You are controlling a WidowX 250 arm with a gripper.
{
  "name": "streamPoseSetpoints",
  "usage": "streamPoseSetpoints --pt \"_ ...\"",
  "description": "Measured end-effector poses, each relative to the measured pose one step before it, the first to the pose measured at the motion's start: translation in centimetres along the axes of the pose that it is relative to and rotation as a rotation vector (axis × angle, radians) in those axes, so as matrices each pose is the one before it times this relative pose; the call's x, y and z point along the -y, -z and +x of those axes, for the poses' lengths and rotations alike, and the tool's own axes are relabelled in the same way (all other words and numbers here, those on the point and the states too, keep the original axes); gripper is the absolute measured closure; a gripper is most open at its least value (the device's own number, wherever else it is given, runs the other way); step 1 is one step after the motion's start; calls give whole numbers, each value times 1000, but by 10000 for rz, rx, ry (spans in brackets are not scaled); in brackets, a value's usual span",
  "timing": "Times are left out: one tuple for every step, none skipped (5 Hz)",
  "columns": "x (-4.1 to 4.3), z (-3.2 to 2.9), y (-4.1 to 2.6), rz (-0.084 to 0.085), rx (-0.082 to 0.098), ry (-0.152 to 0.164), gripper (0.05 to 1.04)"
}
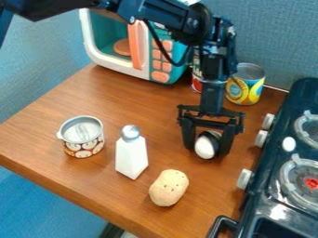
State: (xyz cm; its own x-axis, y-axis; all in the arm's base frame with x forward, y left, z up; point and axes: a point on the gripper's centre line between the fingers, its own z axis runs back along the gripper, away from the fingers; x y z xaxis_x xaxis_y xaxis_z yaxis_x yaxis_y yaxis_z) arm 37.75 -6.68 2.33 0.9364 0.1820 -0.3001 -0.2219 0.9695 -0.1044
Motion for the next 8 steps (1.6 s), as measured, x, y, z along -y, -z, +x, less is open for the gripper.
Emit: streamPoseSetpoints --pt "-270 -386 -246 6 135 -143 74" --pt "-309 -1775 -2986 -326 1019 154 74" --pt "-997 -1076 -3374 -1089 1215 1091 74" --pt "-2144 -1256 -3350 -15 747 335 74" --pt "-4064 -339 -1225 2470 10 -302 74" --pt "-3859 315 -461 2262 189 134 74" --pt "-2104 -193 1542 105 -639 -427 74" --pt "-532 445 1580 -834 -1455 -151 74"
